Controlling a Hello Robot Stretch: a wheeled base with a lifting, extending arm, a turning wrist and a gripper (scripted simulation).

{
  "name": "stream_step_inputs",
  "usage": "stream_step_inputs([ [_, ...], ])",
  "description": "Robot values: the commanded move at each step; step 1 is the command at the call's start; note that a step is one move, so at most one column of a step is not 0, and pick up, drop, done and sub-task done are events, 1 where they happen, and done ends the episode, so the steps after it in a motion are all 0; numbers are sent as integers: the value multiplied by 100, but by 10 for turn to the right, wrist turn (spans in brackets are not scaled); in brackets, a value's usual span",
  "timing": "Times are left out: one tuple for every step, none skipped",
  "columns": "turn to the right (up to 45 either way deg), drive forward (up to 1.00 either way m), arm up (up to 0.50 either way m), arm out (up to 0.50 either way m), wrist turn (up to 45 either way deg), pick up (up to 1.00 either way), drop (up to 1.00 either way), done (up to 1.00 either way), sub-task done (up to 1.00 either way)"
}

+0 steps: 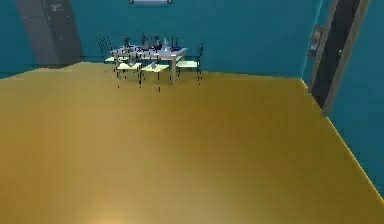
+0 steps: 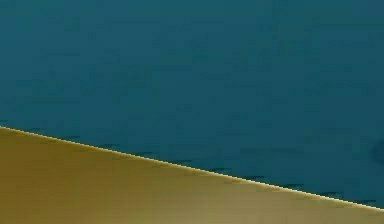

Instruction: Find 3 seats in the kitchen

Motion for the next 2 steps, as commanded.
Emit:
stream_step_inputs([
  [0,100,0,0,0,0,0,0,0],
  [0,100,0,0,0,0,0,0,0],
])
